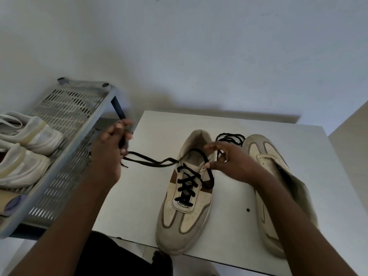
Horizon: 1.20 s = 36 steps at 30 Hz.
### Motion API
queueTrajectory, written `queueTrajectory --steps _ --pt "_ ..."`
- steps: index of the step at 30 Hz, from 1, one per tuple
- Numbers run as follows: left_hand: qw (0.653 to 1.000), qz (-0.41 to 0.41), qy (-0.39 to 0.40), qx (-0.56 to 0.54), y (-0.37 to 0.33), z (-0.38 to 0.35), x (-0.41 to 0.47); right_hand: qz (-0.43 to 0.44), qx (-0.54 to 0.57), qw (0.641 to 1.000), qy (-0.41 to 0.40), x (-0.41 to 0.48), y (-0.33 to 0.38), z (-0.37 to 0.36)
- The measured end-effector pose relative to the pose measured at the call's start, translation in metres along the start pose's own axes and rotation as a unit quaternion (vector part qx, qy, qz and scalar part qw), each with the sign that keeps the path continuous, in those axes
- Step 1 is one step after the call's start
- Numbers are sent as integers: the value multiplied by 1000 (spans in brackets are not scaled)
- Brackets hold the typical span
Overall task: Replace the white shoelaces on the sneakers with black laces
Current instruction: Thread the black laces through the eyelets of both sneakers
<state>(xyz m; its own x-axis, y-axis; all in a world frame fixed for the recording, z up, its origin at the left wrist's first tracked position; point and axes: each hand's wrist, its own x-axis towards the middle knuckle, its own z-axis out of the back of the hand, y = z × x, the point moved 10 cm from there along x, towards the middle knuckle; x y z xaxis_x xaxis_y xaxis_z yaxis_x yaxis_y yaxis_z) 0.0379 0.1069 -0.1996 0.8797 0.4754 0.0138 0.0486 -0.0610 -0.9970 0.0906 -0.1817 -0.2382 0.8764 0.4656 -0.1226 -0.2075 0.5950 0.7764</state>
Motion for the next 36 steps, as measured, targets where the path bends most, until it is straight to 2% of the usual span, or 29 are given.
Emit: queueTrajectory --steps 3,5,6,8,11,13,15,16,17,19,21,23,25,30,33,36 --pt "981 -19 -193 -23 -8 41 -5 3 -34 999 -7 2 4 -5" --pt "970 -29 -241 -31 -9 48 -10 1 -43 999 -16 2 12 -13" --pt "971 -29 -238 -26 -9 45 -11 2 -47 999 -19 2 17 -17" --pt "983 -26 -183 -2 -7 29 -10 15 -30 998 -49 0 27 -14" --pt "998 -19 -24 49 -3 -10 -10 25 86 994 -70 -5 46 -3" --pt "990 -11 91 109 1 -40 -19 33 72 997 8 -9 66 -18" --pt "970 -10 173 169 3 -66 -33 23 60 989 136 -18 78 -49" --pt "961 -17 202 187 2 -77 -39 17 60 983 173 -22 80 -59" --pt "953 -27 221 206 2 -85 -44 13 54 984 171 -21 78 -59" --pt "941 -50 225 249 2 -93 -50 -2 30 997 70 -11 65 -32" --pt "940 -58 196 273 4 -94 -51 0 -47 999 -22 -6 49 2" --pt "931 -72 185 307 8 -100 -54 6 -99 995 1 -6 35 6" --pt "905 -98 191 367 15 -110 -60 4 -68 997 47 -7 22 -8" --pt "833 -200 182 482 22 -133 -77 24 11 1000 -1 0 8 -13" --pt "825 -223 155 496 22 -138 -78 54 111 992 -7 -4 1 -14" --pt "827 -212 147 500 24 -142 -76 74 156 985 -23 -7 0 -14"
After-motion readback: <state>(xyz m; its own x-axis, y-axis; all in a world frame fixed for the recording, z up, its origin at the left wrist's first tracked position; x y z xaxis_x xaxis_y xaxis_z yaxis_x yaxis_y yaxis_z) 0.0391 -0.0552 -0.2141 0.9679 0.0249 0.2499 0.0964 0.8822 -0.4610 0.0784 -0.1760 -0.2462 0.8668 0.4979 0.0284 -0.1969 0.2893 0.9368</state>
